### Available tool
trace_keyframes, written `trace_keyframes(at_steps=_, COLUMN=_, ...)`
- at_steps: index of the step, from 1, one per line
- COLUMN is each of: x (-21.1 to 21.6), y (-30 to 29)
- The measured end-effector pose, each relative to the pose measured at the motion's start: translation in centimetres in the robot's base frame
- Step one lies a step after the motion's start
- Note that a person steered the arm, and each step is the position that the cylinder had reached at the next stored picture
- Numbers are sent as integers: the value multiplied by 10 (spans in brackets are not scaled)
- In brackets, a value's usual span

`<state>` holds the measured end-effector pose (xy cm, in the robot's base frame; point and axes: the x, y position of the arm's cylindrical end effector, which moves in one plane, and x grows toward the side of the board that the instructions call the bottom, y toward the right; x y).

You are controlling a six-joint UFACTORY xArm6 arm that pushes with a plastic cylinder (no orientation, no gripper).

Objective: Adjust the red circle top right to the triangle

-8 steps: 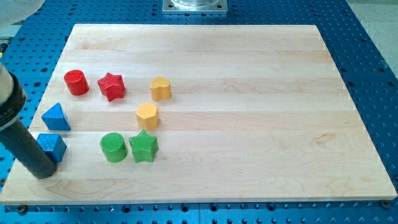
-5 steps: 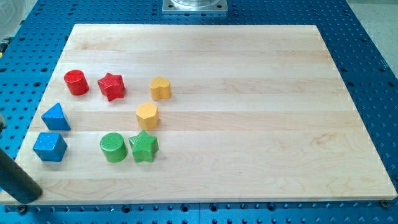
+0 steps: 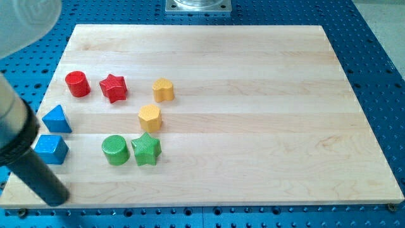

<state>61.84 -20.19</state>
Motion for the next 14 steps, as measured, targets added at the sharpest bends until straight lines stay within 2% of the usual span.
trace_keyframes(at_steps=3, x=-39, y=10)
trace_keyframes(at_steps=5, x=-111, y=9)
trace_keyframes(at_steps=9, x=-195, y=1)
trace_keyframes(at_steps=11, x=-196, y=32)
trace_keyframes(at_steps=12, x=-189, y=8)
trace_keyframes(at_steps=14, x=-184, y=-80)
